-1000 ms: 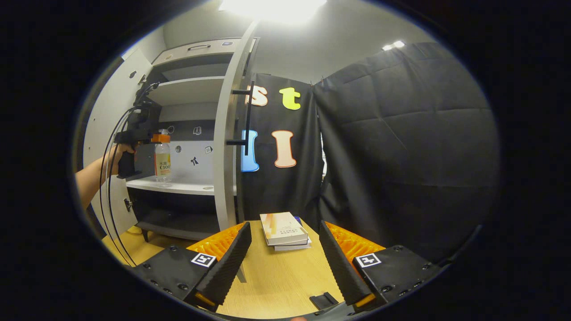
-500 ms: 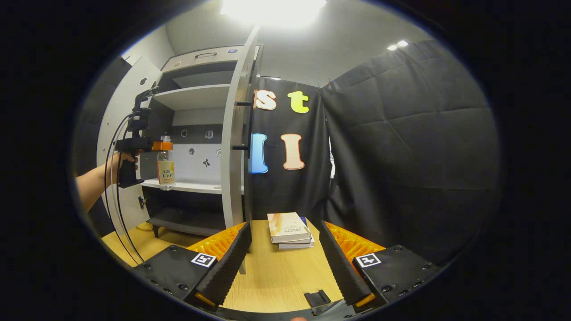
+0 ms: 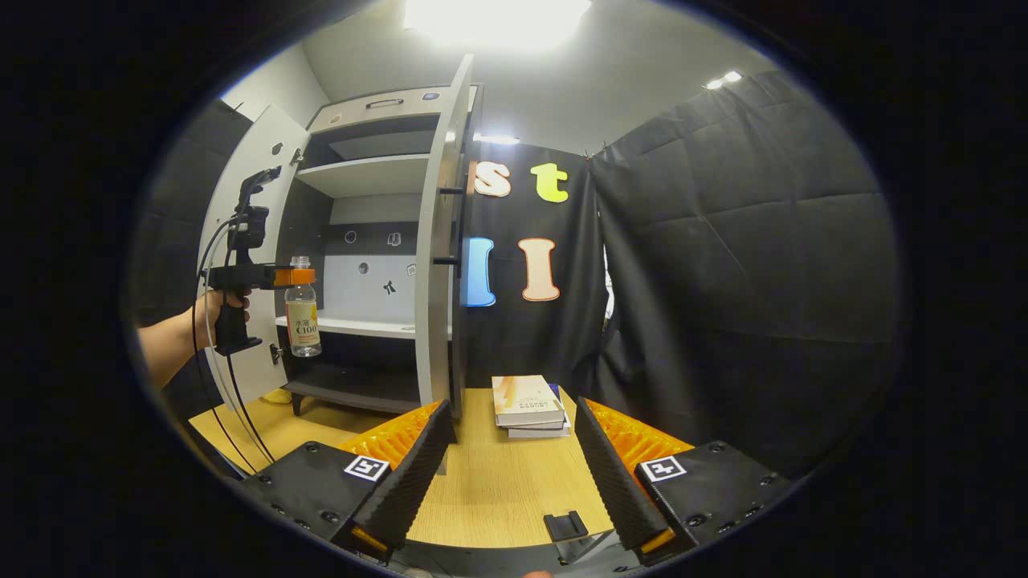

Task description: Grasp the bottle in the cabinet with the left hand and place it on the coaster, then close the right door with the right hand and the left door with the left hand.

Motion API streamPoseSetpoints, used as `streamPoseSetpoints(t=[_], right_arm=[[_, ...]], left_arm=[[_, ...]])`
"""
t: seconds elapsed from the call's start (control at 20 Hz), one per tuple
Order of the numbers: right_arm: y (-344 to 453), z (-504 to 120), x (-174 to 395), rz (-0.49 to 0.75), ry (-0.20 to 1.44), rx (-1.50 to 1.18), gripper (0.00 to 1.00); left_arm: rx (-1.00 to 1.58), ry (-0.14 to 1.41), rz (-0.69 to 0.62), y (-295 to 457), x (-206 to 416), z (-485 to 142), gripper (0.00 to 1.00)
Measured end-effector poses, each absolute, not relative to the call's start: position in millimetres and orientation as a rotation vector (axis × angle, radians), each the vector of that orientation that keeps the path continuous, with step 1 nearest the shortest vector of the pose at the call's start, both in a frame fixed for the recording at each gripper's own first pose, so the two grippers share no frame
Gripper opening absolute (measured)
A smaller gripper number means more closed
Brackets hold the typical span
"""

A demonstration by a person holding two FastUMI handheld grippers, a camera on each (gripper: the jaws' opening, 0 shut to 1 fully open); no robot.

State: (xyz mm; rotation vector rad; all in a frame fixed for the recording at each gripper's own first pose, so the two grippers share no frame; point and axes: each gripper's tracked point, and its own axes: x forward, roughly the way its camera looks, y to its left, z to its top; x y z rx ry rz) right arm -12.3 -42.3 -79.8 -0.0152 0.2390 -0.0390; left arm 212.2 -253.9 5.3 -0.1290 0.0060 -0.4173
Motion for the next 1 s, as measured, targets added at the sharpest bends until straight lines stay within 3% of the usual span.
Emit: streamPoseSetpoints(t=[1.0], right_arm=[[-26.2,-98.1,-27.7,0.062,0.280,-0.045,0.98]], left_arm=[[-0.206,0.116,-0.502,-269.3,113.1,-117.5,0.43]])
